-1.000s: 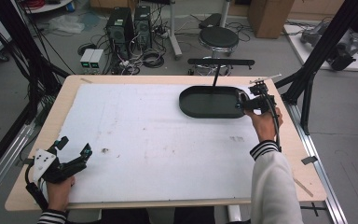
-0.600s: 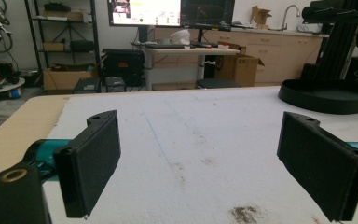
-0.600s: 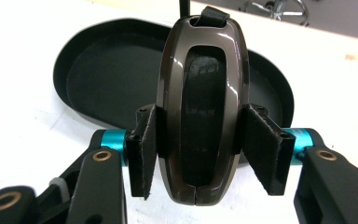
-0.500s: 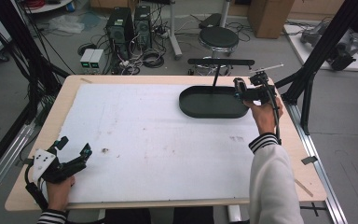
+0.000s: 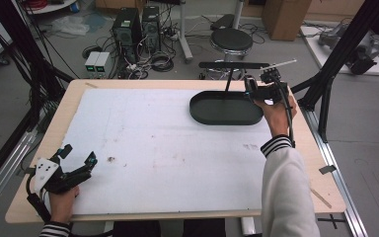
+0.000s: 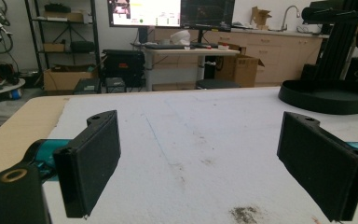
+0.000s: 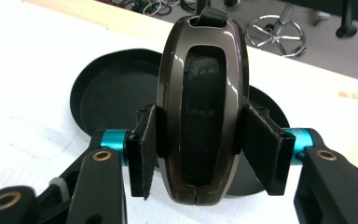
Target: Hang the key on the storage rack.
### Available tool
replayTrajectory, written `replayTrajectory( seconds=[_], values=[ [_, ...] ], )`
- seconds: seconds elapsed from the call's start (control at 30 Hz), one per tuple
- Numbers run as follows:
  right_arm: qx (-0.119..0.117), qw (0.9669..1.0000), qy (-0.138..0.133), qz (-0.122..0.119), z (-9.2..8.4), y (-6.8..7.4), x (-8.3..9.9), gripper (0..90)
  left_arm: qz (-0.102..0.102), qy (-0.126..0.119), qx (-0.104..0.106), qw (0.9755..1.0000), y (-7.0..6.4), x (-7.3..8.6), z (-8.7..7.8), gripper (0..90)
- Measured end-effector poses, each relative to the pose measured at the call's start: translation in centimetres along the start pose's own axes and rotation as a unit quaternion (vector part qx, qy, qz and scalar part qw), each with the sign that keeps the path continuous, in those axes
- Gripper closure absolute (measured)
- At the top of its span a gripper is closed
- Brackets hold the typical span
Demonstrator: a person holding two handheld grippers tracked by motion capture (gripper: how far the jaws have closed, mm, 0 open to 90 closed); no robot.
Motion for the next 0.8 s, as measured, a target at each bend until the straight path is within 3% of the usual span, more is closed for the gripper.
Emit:
replayTrajectory(
  seconds=[0.5,0.8],
  values=[
    [0.016,0.9995,-0.020,-0.015,-0.2,0.4,-1.2,48.1,0.000,0.001,0.000,1.0000,0.0,0.0,0.0,13.7],
    [0.021,0.9991,-0.036,-0.006,-0.4,0.0,-1.4,48.1,-0.003,0.001,0.000,1.0000,0.0,0.0,0.0,13.7]
  ],
)
Point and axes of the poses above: each handheld gripper's, and its own axes: z roughly forward along the jaws, x roughly out of its underside, y roughly to its left, the point moved 3 cm from there along z, roughly forward along the jaws, and after that the axes turned 10 degrees about z, right-handed, at the moved point
